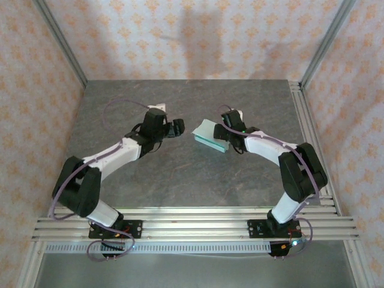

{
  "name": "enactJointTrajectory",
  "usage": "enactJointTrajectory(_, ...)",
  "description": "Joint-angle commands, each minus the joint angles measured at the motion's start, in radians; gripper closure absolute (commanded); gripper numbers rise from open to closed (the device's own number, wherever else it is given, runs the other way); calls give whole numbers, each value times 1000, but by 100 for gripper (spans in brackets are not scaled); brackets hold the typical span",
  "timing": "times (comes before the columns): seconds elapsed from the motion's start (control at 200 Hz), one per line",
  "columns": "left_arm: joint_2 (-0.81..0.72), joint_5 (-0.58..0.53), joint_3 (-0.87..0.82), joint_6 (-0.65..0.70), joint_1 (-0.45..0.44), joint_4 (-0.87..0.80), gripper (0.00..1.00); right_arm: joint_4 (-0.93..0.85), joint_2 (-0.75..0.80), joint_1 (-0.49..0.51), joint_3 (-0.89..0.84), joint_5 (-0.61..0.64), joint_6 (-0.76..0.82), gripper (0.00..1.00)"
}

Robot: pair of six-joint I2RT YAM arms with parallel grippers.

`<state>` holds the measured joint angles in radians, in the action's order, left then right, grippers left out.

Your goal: Fold the paper box

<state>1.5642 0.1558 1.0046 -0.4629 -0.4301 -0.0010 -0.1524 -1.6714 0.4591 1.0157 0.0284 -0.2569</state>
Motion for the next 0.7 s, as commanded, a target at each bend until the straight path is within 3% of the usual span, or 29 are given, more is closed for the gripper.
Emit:
enactJointTrajectory(0.0,94,96,123,17,0,-130,12,-33,-40,-21,34,-30,29,14)
enactJointTrajectory(0.075,178,138,207,14,0,-166,12,-42,-57,-25,40,-27,26,16)
enactJointTrajectory(0.185,309,236,325,17,-3,-198,32,-18,-56,-34,32,-52,6,18)
enactJointTrajectory(0.37,463,335,440,13,-16,-213,42,23,-38,-71,15,-137,-38,18)
enactJointTrajectory(0.45,502,371,472,13,-21,-223,47,45,-39,-96,5,-191,-69,19)
enactJointTrajectory(0.601,520,364,469,17,-42,-232,66,96,-44,-131,-19,-237,-121,21)
enactJointTrajectory(0.696,505,355,438,9,-55,-224,70,110,-58,-141,-17,-268,-133,26)
